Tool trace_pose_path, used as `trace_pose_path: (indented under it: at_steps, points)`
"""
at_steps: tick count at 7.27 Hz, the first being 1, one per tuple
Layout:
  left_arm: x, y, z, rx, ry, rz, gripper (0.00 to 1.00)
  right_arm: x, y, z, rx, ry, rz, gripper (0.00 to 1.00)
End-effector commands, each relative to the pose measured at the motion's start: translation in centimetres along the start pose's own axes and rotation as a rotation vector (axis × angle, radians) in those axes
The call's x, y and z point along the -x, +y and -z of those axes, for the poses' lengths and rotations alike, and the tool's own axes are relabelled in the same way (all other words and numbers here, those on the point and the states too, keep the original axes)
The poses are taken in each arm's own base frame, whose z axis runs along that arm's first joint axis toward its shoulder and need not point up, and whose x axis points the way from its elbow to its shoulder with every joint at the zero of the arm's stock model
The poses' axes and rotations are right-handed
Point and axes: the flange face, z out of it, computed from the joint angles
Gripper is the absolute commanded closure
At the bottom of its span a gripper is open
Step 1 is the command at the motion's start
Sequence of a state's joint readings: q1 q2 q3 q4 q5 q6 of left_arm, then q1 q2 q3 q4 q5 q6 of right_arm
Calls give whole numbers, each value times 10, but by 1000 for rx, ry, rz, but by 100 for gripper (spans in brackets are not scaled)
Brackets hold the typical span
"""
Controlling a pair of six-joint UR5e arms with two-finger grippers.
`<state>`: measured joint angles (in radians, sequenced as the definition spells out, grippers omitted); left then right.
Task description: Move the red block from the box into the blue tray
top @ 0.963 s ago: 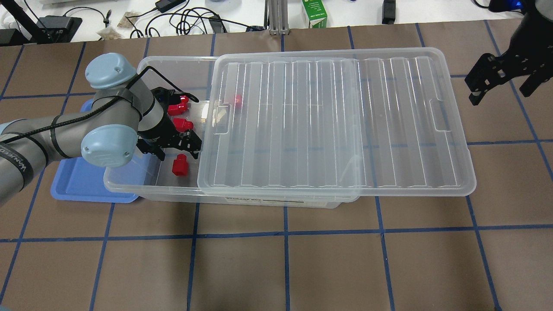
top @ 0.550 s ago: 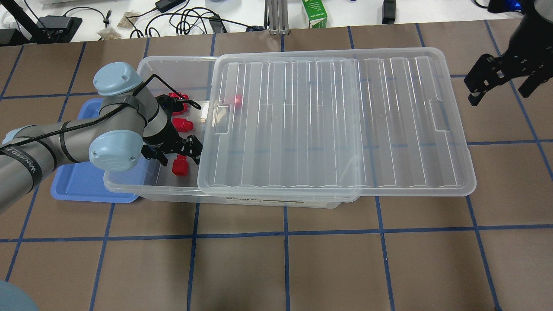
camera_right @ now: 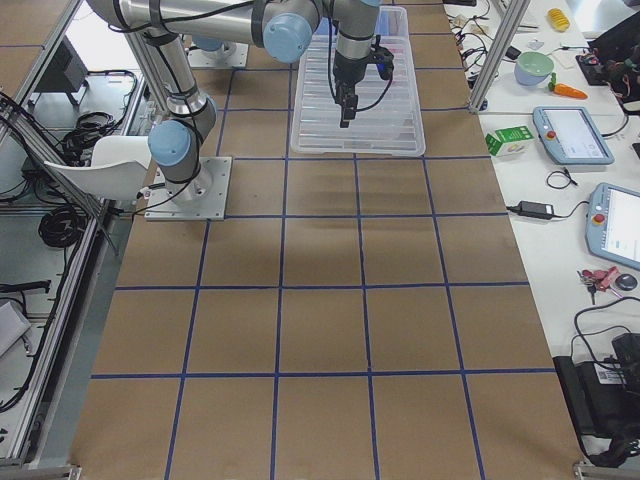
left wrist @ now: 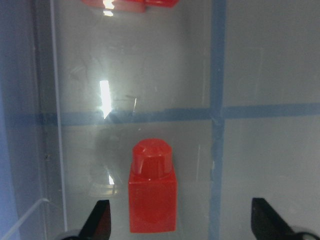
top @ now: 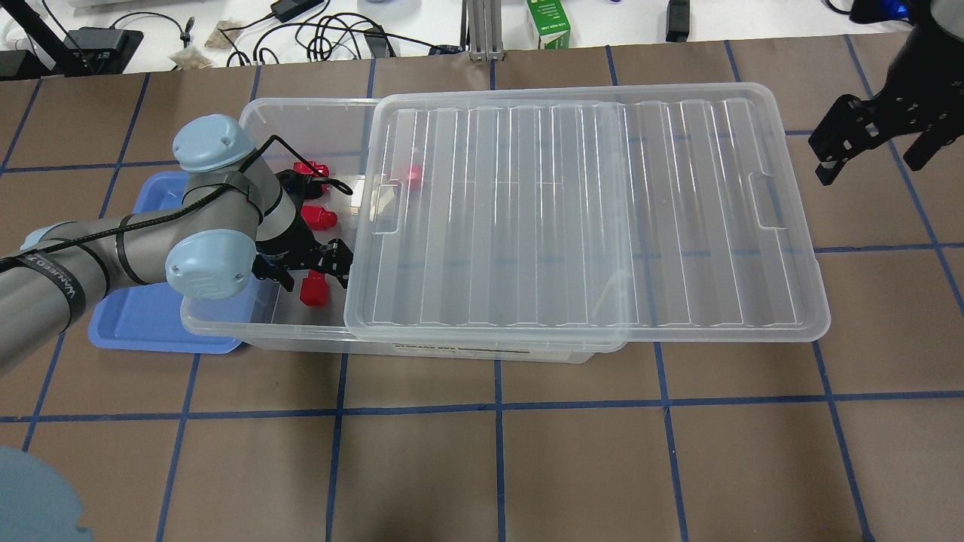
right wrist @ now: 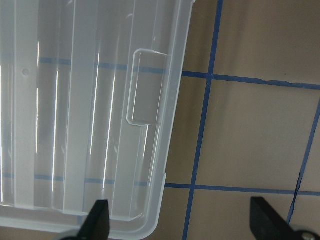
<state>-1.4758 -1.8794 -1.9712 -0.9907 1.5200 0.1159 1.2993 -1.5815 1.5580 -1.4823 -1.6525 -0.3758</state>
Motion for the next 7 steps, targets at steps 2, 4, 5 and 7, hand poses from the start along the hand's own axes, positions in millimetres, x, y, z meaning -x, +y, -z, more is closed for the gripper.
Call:
trace_pose_path:
  at_steps: [2, 4, 5, 7]
  points:
    - [2, -1, -9, 18, -9, 0, 12, 0, 0, 0, 3, 0, 0, 0]
    - [6, -1, -13, 31, -48, 8, 47, 1, 2, -8, 16, -3, 1, 0]
    - [6, -1, -16, 35, -48, 35, 53, 1, 2, -10, 21, -4, 2, 0]
    - [6, -6, -10, 18, -48, 64, 95, 1, 2, -10, 21, -2, 2, 0]
